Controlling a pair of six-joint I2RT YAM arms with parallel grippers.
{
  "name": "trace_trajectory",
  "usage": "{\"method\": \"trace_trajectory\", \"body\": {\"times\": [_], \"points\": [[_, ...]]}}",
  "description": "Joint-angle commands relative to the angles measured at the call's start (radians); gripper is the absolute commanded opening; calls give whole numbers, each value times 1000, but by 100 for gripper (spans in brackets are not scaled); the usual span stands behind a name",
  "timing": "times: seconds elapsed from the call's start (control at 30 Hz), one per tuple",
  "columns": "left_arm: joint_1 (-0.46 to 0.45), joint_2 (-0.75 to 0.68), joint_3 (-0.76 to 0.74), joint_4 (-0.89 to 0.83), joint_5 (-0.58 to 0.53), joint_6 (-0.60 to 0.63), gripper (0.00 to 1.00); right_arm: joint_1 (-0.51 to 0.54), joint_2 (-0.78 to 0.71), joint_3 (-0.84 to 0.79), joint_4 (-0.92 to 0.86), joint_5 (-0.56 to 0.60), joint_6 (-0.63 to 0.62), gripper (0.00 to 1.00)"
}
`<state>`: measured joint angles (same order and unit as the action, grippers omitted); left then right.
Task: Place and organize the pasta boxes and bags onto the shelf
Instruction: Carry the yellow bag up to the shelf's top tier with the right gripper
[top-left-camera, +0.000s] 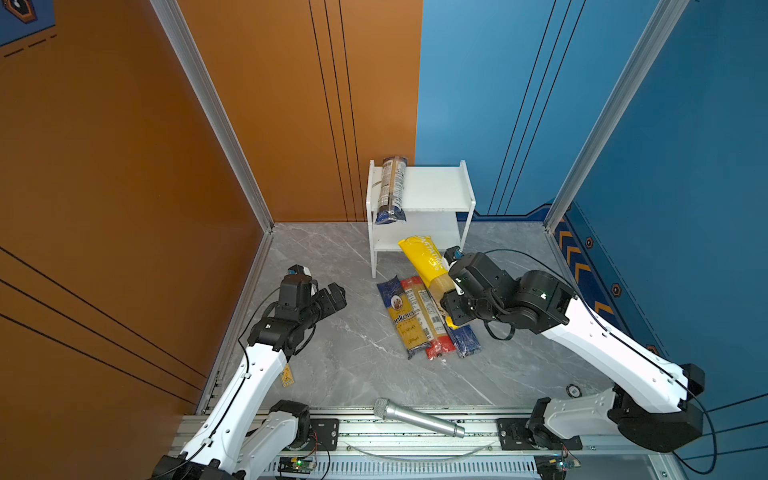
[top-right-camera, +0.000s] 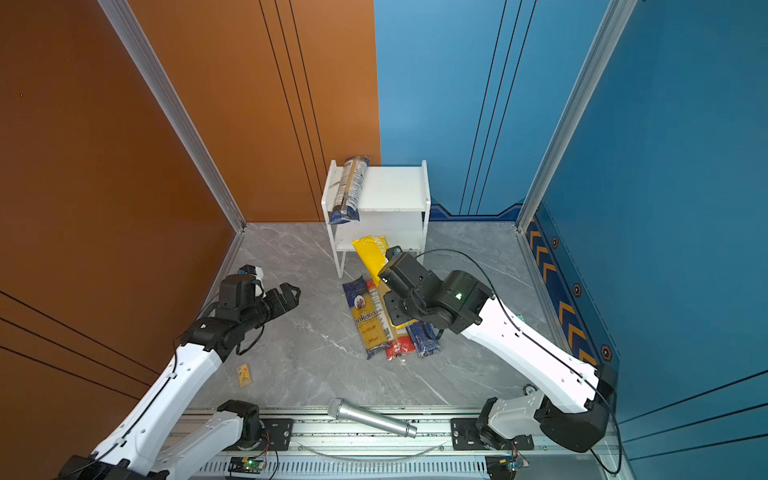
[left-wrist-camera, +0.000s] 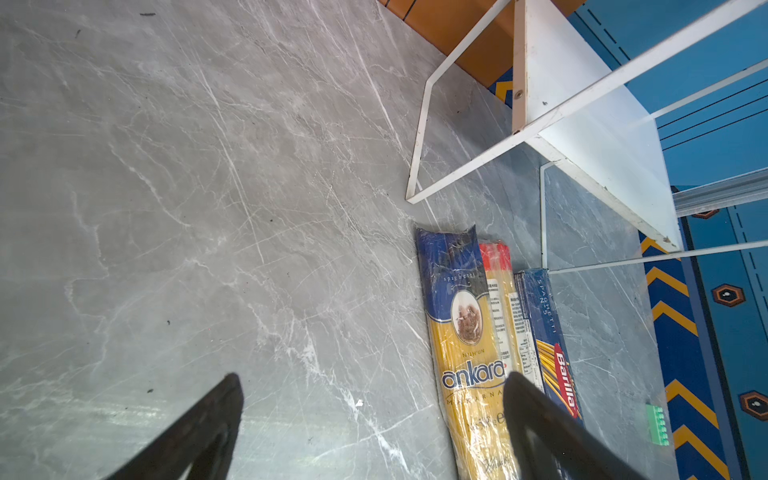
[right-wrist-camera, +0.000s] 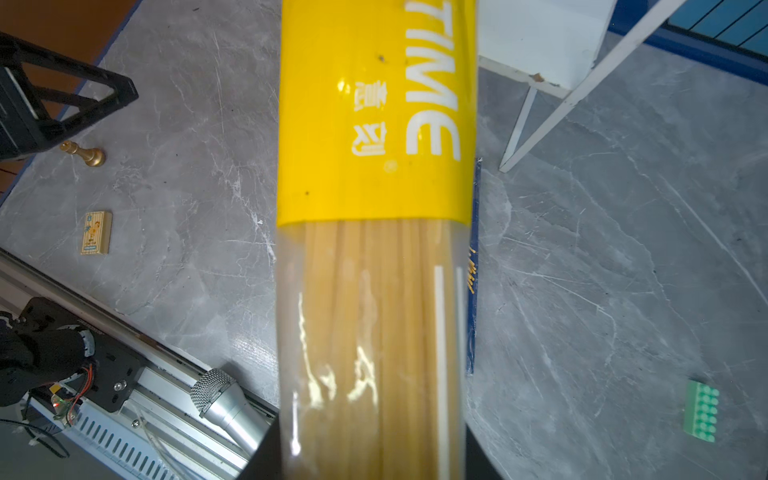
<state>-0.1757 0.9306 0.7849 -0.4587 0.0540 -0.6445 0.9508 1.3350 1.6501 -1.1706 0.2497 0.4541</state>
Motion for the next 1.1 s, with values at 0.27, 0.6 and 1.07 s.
{"method": "trace_trajectory", "body": {"times": [0.27,0.6,1.07], "points": [[8,16,-12,26,-8,27,98,5,-47,209,-44,206,32,0],[7,21,-12,26,-7,34,98,-8,58,410,14,286,-34,0],[-5,9,-16,26,-6,32,98,-196,191,552,271,118,-25,0]]}}
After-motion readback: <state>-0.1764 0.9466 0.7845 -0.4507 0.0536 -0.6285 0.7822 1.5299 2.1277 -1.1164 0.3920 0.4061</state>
